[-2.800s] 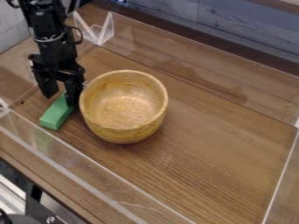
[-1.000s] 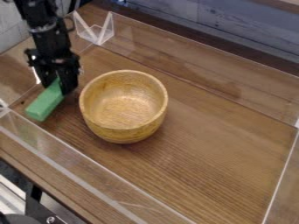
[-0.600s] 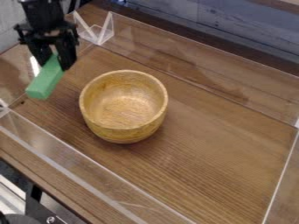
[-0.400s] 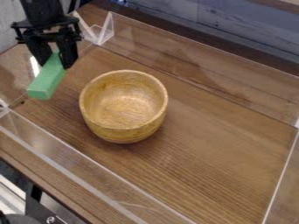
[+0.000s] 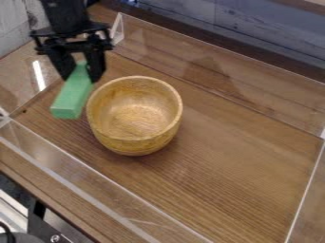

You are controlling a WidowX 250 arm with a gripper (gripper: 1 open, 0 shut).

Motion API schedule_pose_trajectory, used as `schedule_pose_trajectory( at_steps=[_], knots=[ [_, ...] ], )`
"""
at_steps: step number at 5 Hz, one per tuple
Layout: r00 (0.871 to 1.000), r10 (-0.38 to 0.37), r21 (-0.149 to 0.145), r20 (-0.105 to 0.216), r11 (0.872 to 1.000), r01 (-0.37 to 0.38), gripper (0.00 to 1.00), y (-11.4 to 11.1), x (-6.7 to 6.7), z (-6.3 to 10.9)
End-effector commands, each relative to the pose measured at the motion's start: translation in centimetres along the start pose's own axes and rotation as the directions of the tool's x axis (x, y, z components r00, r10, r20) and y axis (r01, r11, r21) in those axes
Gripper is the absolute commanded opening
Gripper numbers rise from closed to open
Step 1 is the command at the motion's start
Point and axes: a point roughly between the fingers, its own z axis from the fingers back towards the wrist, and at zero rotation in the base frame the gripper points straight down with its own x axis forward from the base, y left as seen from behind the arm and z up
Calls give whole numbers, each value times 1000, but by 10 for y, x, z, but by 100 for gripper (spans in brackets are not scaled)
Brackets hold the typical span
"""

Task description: Put the green block in the brown bowl

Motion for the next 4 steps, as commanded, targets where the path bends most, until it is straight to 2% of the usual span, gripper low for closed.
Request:
schedule_pose_trajectory(
  at_steps=[1, 3, 4],
  knots=[
    [999, 13, 5, 50, 1000, -13, 0, -21, -6, -1],
    [998, -25, 26, 53, 999, 24, 0, -41, -11, -31],
    [996, -56, 46, 73, 998, 52, 0, -42, -10, -41]
  ],
)
